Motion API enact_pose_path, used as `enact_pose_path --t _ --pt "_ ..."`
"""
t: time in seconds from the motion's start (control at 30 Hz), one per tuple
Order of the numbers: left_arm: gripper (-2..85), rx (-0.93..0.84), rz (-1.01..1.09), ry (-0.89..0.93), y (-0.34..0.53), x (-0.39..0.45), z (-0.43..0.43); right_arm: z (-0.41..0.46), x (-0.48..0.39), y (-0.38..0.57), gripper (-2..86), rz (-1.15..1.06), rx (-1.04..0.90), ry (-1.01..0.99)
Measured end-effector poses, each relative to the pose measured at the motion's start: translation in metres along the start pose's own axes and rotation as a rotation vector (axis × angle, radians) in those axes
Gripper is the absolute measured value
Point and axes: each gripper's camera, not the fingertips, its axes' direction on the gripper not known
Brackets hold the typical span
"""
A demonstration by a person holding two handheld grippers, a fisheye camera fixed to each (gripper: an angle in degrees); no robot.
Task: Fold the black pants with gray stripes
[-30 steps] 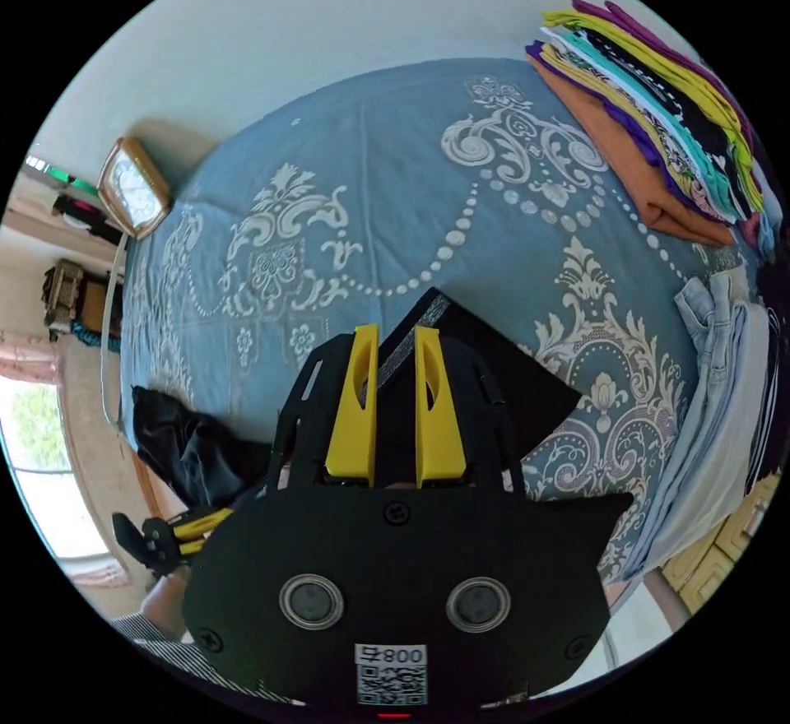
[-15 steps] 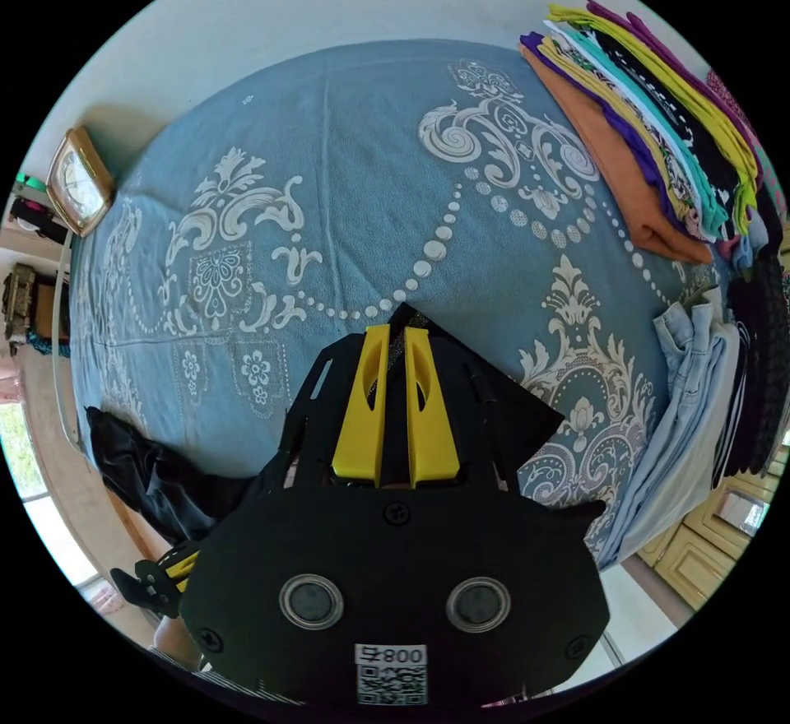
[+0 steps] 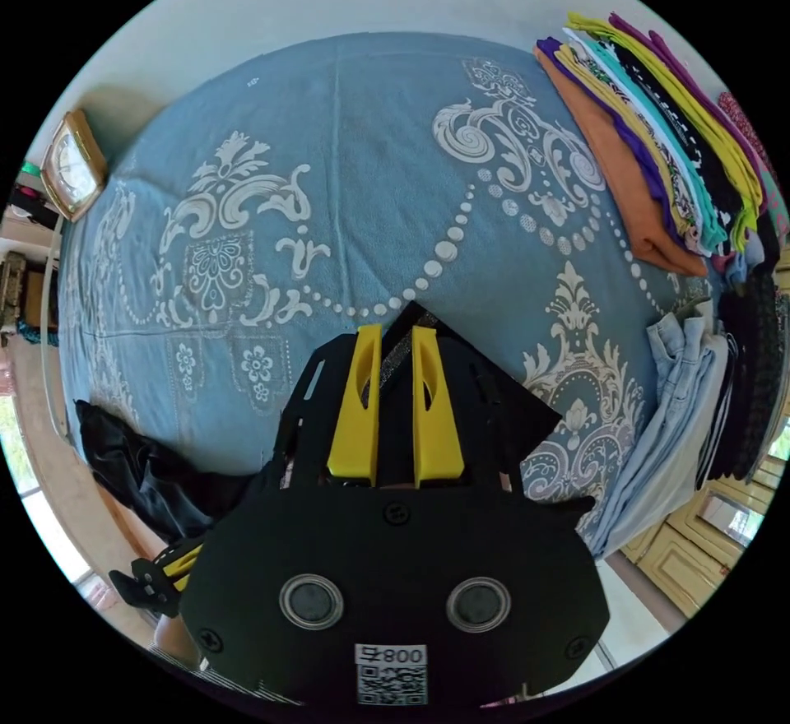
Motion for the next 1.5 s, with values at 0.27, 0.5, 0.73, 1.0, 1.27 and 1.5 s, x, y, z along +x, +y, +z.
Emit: enact_pose_path --t 0.27,0.5,0.73,1.0,1.27,1.5 --pt "2.8 0.004 0.000 -0.013 -0.016 -0.001 0.031 0.017 0.033 0.015 3.3 -0.002 0.015 0.036" --pt "2.1 0.004 -0.046 0.008 -0.032 -0.005 0.058 0.035 0.094 0.036 1.8 0.059 0.003 -0.092" --pt "1.7 0.081 -0.067 0.034 -0.046 -0.005 0.066 0.023 0.184 0.080 1.3 0.104 0.119 -0.368" --pt "1.5 0.095 0.016 0.027 -0.068 0.016 0.083 -0.002 0.300 0.178 1.1 0.108 0.307 -0.603" --pt "1.4 -0.046 0.107 -0.045 -0.089 0.041 0.137 0.040 0.413 0.308 1.1 0.193 0.338 -0.688" --pt "1.6 -0.229 0.102 -0.077 -0.115 0.050 0.215 0.151 0.499 0.408 1.1 0.428 0.214 -0.799"
